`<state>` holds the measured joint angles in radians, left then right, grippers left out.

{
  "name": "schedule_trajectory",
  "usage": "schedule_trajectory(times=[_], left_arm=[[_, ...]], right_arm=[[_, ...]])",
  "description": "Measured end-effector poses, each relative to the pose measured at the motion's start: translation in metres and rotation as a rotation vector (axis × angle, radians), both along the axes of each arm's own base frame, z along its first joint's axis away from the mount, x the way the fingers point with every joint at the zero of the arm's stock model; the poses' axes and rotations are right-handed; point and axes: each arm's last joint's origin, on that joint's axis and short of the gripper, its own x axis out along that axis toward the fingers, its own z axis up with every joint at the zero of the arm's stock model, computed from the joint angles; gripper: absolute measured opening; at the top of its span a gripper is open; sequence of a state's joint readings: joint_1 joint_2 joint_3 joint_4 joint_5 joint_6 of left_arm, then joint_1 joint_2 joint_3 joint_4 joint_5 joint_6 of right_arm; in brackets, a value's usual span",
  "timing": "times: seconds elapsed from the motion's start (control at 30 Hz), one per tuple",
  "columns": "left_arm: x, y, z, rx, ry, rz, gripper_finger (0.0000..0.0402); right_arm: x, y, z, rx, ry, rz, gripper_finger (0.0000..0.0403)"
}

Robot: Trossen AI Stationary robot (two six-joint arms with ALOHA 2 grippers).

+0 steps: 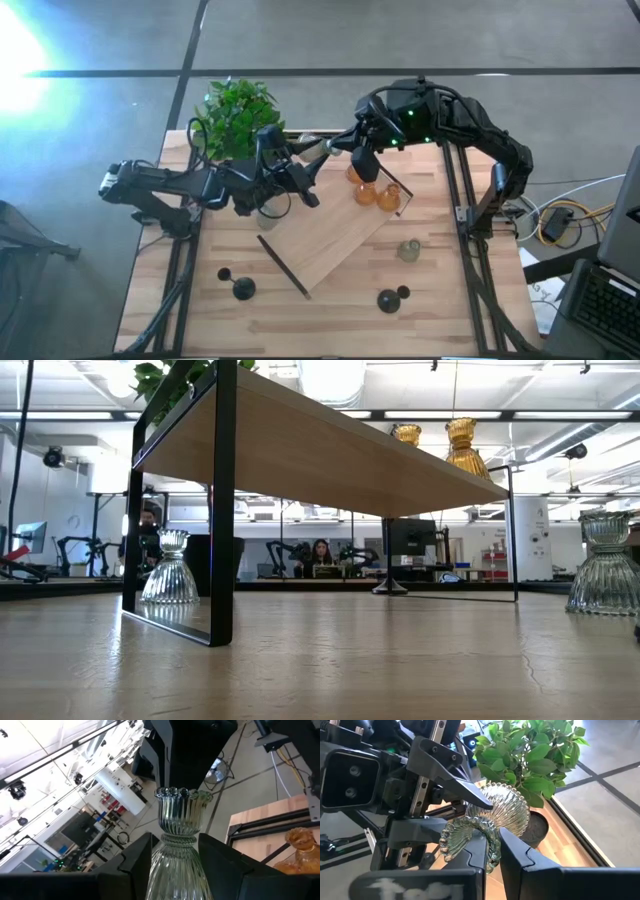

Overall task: Pick & Place candle stick holders
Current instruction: Put the top transparent glass candle holder on the shelf

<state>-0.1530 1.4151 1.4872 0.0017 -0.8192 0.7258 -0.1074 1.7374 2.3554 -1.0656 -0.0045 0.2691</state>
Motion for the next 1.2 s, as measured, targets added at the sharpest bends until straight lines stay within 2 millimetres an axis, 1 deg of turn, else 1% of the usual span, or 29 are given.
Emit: schedule_trajectory(times=[0.37,0.57,0.77,0.93,1.2], left_arm=[[0.0017,0.0013,-0.0009,0.012,0.009,-0.044,0.0163],[0.0037,0.0009,-0.0006,0.017,0.002,-0.111,0.0163],[0.0043,0.0021,-0.0013,0.017,0.006,-0.105,0.0163],[0.0043,0.0056,-0.0038,0.007,0.026,-0.062,0.0163],[0.0019,0.0075,-0.0031,-0.076,0.031,-0.038,0.0168]], right_arm=[[0.0013,0.0007,-0.0006,0.019,-0.004,0.022,0.0019],[0.0028,0.002,0.0015,0.037,-0.033,0.067,0.0019],[0.0034,0.0035,0.0014,0.033,-0.034,0.075,0.0019],[0.0051,0.0057,0.0013,0.027,-0.041,0.078,0.0019],[0.0059,0.006,0.0002,0.026,-0.034,0.083,0.0019]])
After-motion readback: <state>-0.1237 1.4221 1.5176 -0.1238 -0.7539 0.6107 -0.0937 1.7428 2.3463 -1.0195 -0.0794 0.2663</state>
